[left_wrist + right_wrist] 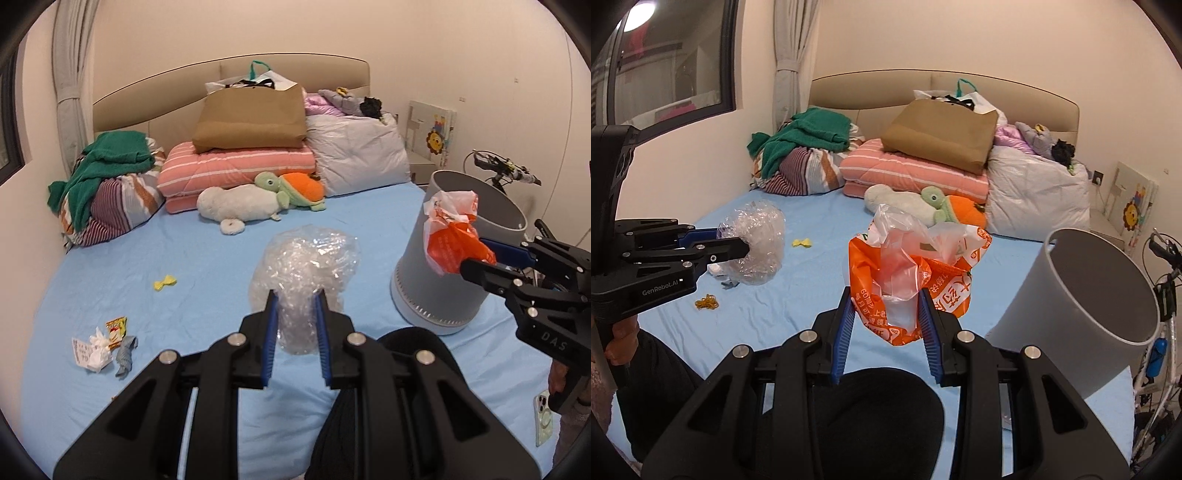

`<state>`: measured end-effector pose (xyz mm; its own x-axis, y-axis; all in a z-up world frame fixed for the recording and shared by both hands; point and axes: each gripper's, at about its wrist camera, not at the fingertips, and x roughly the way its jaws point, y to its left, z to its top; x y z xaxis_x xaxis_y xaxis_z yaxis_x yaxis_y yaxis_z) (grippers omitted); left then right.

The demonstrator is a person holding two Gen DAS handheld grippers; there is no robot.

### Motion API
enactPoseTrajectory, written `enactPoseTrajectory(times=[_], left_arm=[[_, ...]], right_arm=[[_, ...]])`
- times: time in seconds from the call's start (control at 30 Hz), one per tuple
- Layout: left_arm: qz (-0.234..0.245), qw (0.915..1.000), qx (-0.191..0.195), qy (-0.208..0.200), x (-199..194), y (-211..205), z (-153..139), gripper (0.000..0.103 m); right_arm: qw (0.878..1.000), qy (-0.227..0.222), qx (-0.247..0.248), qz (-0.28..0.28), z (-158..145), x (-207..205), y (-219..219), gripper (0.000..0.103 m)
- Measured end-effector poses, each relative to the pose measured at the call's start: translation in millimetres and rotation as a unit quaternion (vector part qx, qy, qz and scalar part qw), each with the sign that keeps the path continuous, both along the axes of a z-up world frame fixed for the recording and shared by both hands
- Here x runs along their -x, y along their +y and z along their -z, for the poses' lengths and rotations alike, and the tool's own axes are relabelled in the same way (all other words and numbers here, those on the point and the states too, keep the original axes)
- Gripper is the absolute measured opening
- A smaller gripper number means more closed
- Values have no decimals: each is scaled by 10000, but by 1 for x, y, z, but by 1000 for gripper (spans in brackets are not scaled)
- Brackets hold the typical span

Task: Collect trash
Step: 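Carry the bubble-wrap bag and orange bag to the grey bin and open both tools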

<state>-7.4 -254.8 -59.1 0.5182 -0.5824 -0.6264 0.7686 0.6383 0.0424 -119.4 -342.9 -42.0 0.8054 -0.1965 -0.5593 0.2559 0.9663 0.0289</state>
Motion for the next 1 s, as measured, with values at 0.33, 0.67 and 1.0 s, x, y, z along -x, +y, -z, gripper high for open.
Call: enactPoseTrajectory(times=[0.33,0.67,1.0], left_arm=[[1037,9946,36,-89,34,-87,-32,20],[1901,9817,29,-92,65,-175,-52,20],[2272,9738,-17,44,64,-243,-55,21]], right_arm=[[9952,-44,81,975,-33,78,-80,33],[9888,-158,189,1470,-69,127,-141,33],[9887,-201,186,1472,-81,124,-184,33]])
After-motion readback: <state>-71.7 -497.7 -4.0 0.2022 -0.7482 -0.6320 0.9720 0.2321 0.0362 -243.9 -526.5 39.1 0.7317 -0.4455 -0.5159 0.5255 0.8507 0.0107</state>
